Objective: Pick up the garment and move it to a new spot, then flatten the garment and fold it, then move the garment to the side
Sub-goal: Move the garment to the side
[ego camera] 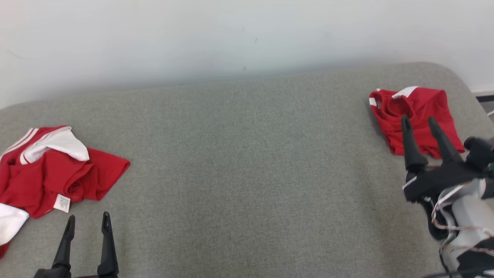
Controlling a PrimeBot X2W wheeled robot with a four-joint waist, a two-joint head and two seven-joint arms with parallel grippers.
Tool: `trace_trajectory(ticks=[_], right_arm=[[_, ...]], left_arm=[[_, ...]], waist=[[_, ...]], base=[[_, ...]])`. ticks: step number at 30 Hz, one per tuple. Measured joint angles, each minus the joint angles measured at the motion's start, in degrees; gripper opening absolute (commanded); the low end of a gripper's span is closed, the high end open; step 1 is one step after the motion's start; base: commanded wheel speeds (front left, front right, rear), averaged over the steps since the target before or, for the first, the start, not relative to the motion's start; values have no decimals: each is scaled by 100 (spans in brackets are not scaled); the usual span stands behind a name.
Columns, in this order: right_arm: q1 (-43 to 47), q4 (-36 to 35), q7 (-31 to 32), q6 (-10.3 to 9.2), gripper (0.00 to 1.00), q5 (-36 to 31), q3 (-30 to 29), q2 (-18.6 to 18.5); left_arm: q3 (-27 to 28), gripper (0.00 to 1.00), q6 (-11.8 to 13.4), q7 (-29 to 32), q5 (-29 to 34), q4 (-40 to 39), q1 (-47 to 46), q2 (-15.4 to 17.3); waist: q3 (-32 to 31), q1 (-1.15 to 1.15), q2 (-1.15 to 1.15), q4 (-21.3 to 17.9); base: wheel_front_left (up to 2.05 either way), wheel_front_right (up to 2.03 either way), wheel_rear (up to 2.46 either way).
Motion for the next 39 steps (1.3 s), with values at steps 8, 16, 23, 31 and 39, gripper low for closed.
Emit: trace_trajectory(ticks=[8,16,23,31,39], right_arm=[[953,-706,0,0,100,-831,-527,475],[1750,-1199,0,0,100,-1434,-769,812],[2290,-1414,0,0,100,-1866,-1012,1156],[2613,-1545,0,0,100,-2114,-1021,1547],[2673,-1543,4,0,100,-2206,-1043,1664]], left_arm=[[3,100,-4,-1,-37,175,129,-45],[-49,100,0,-1,-40,353,246,-89],[-70,100,-12,-1,-30,461,247,-89],[-131,100,-57,-1,92,547,266,-90],[-159,100,-93,-1,122,577,297,-87]], waist=[[-313,0,0,58],[-504,0,0,110],[-607,0,0,114],[-729,1,1,121],[-781,1,1,90]], base=[[0,0,0],[0,0,0],[0,0,0],[0,0,0],[0,0,0]])
